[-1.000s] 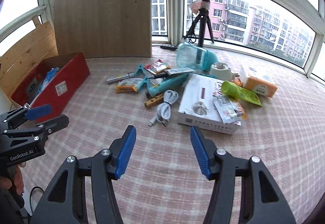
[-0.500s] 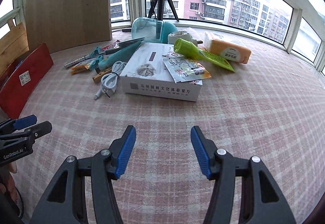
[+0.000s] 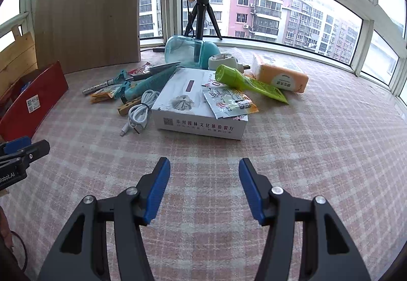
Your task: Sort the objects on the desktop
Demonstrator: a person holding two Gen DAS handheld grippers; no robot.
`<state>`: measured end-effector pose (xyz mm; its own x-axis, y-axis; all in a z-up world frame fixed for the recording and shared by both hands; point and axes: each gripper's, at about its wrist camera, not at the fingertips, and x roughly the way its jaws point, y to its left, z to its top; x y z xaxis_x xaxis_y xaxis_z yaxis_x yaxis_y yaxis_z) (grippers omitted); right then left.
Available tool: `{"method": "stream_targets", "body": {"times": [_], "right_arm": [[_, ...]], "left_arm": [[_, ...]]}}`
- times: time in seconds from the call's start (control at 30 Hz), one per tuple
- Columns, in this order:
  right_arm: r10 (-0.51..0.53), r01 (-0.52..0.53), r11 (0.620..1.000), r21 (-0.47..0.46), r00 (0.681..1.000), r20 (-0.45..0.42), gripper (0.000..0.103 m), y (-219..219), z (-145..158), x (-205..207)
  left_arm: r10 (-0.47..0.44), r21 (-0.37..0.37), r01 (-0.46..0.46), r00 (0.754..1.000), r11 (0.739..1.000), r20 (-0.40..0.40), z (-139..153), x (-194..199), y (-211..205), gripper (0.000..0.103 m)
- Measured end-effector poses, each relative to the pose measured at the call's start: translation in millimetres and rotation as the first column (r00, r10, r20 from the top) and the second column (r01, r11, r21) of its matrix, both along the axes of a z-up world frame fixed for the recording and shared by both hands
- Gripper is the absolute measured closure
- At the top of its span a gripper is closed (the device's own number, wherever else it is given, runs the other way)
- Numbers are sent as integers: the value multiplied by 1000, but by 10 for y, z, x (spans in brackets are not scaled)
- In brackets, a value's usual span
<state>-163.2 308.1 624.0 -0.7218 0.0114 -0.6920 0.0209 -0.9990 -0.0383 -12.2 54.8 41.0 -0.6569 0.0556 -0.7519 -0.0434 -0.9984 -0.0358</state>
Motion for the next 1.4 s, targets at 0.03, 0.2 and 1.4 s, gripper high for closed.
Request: {"method": "stream_targets", "body": {"times": [0.03,0.2,1.4], "right_arm": [[1,-1,1000,4,1000,4,48,-5,-15,-2],[4,-5,1000,24,1000,27,48,-30,-94,-15],[-111,115,993,-20,982,154,16,157,-405,-204]], "left_arm": [[-17,-8,17,1000,1000,1,-2,-4,31,25],[-52,-23,53,998,998,45,-145,-46,153,25],[74,-34,-71,993,997,91,-522,-77,77,0]]}}
